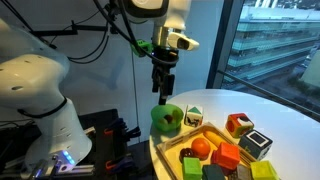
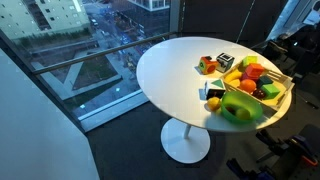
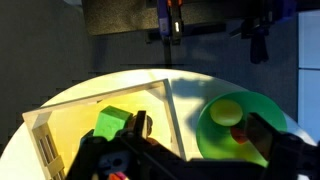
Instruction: Move the brown fruit from the green bowl to the wooden tray
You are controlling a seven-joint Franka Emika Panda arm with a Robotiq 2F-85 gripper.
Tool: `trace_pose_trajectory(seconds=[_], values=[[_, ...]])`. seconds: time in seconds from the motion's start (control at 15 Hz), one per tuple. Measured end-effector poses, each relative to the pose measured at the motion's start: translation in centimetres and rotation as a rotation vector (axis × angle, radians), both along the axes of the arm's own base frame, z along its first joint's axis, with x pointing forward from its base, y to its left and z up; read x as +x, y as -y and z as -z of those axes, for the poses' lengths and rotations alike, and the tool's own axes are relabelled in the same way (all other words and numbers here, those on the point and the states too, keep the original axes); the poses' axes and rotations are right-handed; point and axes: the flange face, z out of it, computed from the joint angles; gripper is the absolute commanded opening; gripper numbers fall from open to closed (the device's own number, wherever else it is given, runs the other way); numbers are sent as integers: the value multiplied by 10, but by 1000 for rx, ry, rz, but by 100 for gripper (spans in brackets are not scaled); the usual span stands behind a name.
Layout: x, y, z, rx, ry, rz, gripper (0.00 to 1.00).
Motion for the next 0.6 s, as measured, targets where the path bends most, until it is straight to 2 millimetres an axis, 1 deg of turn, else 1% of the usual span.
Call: trace_pose_trajectory(seconds=[0.33,0.6], values=[[2,-26,-31,35,72,-26,100],[-1,-38,-47,45,120,-45,100]])
